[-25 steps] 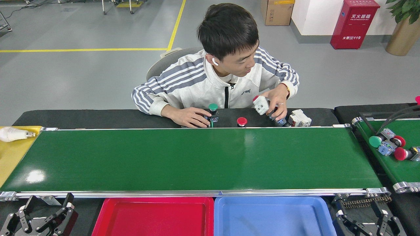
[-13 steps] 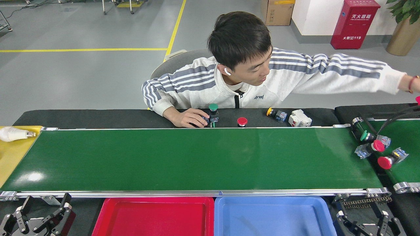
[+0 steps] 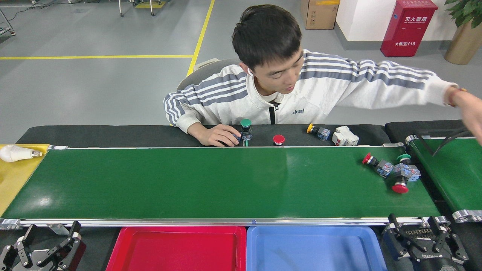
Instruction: Pick switch part from conveyor to tray
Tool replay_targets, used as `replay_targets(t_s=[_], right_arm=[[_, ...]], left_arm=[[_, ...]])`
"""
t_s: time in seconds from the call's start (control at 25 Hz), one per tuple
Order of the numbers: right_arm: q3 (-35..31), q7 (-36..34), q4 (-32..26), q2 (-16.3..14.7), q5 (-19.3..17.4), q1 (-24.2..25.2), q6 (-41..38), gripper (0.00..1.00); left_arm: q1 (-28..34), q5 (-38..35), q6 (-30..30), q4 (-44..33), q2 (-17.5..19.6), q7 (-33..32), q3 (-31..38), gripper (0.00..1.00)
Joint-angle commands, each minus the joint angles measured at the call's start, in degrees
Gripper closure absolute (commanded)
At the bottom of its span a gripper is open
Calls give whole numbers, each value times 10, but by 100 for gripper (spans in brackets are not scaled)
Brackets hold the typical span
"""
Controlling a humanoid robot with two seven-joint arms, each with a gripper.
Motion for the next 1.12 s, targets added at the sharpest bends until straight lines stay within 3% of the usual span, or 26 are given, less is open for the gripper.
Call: replay_targets(t_s=[0.0,0.2,0.4,0.84,0.88,1.0,1.08], right_arm=[[1,16,15,-4,3,-26,8,0],[31,42,72,-2,4,-84,18,0],[118,50,117,-2,3,-129,97,0],[130,50,214,1,2,-212,99,3],[142,50,223,1,3,-219,99,10],[186,49,231,-3,3,-231,103,71],[188,47,230,-3,2,-231,102,88]], left_arm=[[-2,0,0,-9,8,4,0,0],[-4,0,0,-9,7,4,-2,0],[-7,-2,0,-7,8,4,-3,0],[-3,-4,-2,-7,11,3,-6,0],[-3,-4,-2,-6,11,2,-7,0],[-3,-4,-1,-6,10,3,-13,0],[-3,-4,-1,-7,11,3,-13,0]])
